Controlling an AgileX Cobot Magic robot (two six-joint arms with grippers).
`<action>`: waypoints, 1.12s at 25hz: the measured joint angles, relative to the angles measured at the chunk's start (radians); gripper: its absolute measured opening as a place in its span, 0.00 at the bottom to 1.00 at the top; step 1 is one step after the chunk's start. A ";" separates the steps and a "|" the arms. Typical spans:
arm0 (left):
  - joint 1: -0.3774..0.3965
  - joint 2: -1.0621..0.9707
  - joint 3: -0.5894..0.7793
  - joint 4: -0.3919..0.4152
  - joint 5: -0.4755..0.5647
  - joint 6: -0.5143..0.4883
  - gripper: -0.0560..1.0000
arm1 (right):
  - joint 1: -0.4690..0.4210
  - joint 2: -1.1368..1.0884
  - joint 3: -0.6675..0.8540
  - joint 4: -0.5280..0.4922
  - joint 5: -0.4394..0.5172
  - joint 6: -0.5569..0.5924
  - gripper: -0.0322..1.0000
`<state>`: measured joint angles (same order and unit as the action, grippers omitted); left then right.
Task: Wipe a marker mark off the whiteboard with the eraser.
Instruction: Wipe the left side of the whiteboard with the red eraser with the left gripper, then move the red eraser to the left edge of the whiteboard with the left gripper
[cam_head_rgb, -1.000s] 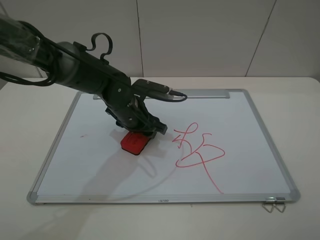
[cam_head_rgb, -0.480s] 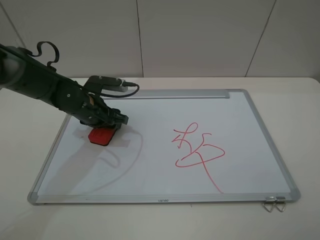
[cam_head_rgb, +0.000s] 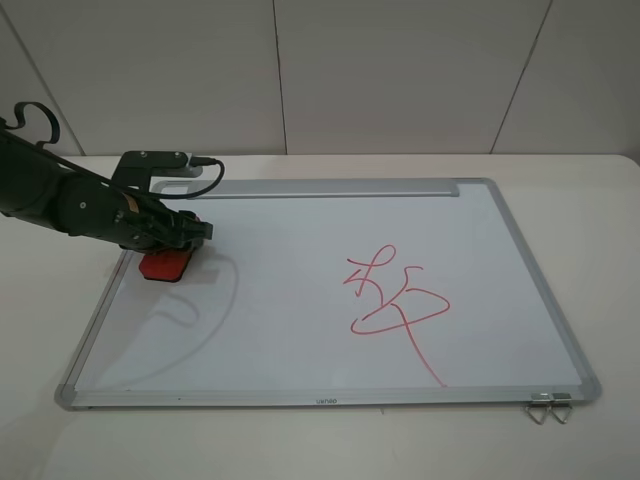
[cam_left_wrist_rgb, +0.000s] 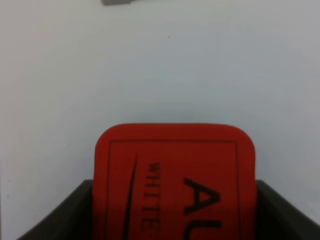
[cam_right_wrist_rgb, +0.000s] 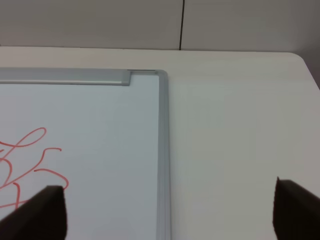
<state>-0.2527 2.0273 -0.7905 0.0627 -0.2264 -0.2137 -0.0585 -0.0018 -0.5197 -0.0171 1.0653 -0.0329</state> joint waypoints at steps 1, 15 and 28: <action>0.002 -0.010 0.002 0.000 0.031 0.000 0.60 | 0.000 0.000 0.000 0.000 0.000 0.000 0.72; 0.010 -0.387 0.083 -0.052 0.581 -0.053 0.60 | 0.000 0.000 0.000 0.000 0.000 0.000 0.72; -0.080 -0.439 0.119 0.064 0.577 -0.222 0.60 | 0.000 0.000 0.000 0.000 0.000 0.000 0.72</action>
<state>-0.3325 1.5883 -0.6715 0.1263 0.3505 -0.4360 -0.0585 -0.0018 -0.5197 -0.0171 1.0653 -0.0329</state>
